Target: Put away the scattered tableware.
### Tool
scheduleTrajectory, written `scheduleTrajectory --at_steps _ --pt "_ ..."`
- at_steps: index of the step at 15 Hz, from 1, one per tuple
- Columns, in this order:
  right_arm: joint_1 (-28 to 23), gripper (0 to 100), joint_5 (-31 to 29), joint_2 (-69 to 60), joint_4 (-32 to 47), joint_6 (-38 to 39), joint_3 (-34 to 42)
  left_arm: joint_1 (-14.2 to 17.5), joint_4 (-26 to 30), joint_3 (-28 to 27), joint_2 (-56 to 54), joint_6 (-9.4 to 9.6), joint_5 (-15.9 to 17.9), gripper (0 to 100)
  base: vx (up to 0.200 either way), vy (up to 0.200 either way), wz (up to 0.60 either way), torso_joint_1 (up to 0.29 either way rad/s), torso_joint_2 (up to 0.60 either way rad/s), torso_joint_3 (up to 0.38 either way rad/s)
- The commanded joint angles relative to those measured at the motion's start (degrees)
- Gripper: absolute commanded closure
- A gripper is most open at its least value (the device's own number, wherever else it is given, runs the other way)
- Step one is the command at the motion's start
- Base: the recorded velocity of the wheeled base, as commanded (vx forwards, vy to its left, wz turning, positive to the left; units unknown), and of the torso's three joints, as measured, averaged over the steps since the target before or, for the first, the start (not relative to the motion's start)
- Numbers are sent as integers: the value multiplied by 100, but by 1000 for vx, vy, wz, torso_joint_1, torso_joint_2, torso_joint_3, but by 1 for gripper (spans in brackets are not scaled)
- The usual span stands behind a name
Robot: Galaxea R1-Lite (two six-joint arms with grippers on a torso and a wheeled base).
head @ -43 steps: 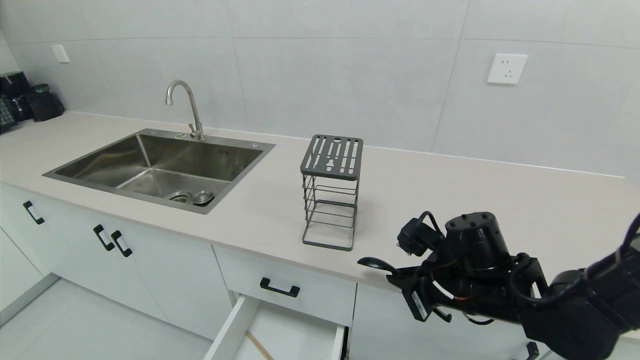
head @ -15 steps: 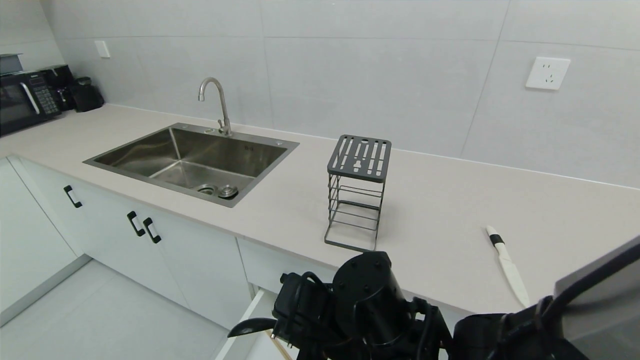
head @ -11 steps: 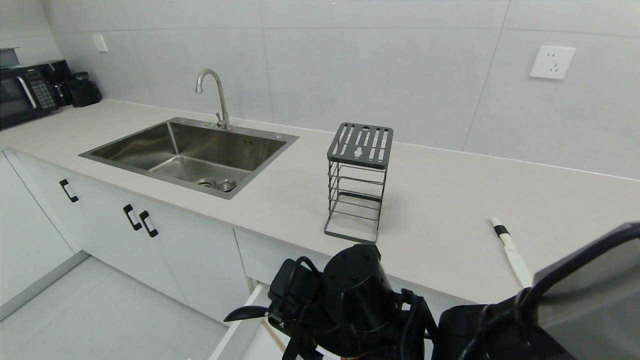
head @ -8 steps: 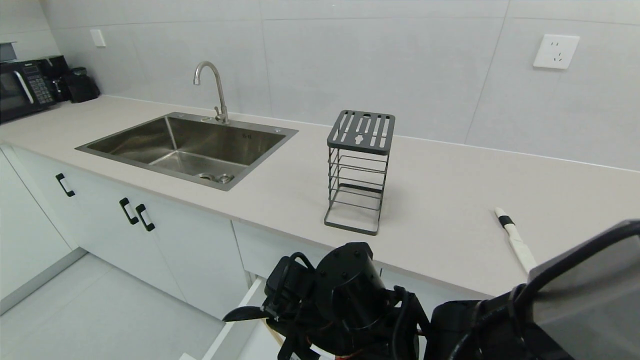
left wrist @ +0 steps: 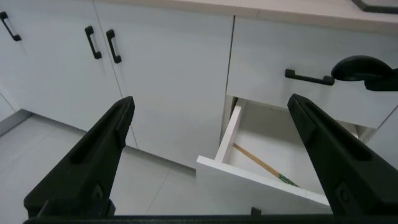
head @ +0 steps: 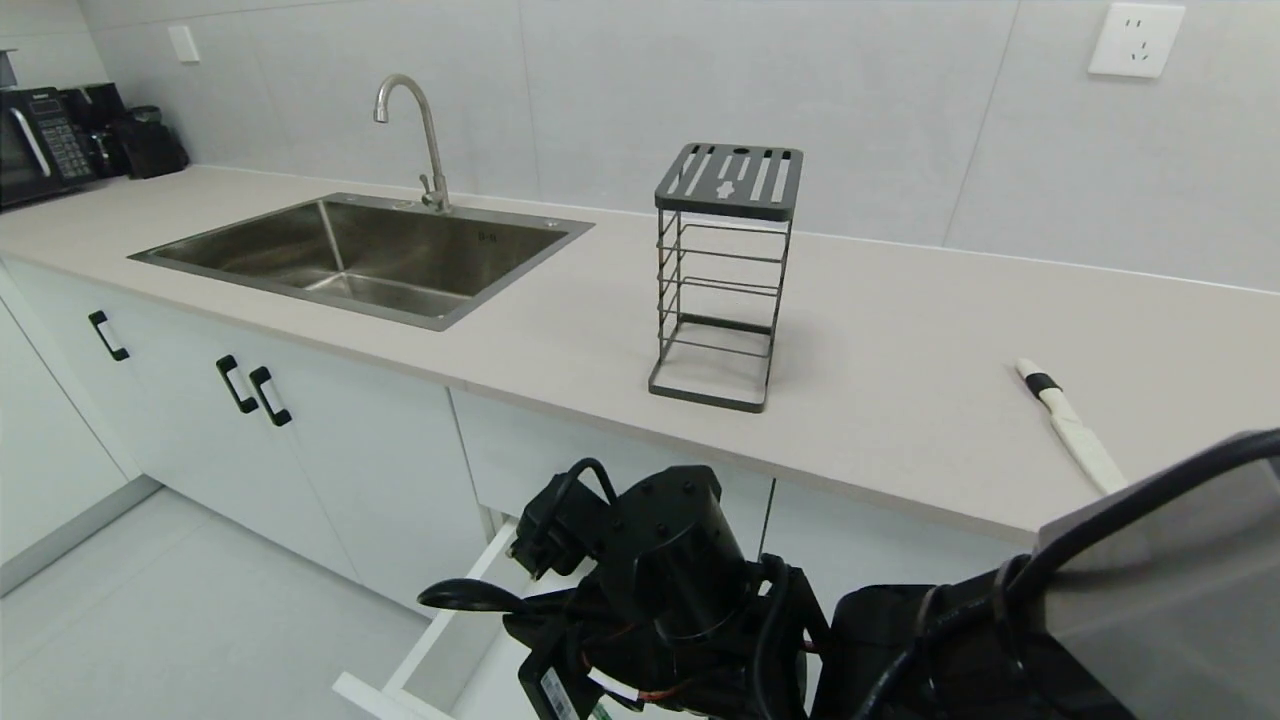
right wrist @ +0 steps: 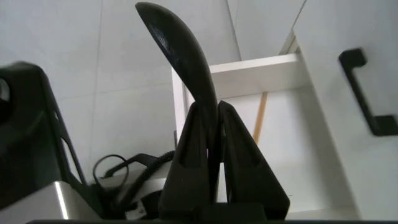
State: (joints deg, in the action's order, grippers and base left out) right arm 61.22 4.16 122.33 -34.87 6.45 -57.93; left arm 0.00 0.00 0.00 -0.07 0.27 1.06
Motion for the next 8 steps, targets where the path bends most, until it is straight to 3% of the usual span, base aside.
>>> scheduleTrajectory --at_steps 1,8 --pt "-31 100 -3 27 -3 6 -25 0 0 0 7 0 -1 0 0 0 0 -246 476 237" --pt "-102 100 -3 151 -3 -47 -166 0 0 0 7 0 -1 0 0 0 0 -255 449 198"
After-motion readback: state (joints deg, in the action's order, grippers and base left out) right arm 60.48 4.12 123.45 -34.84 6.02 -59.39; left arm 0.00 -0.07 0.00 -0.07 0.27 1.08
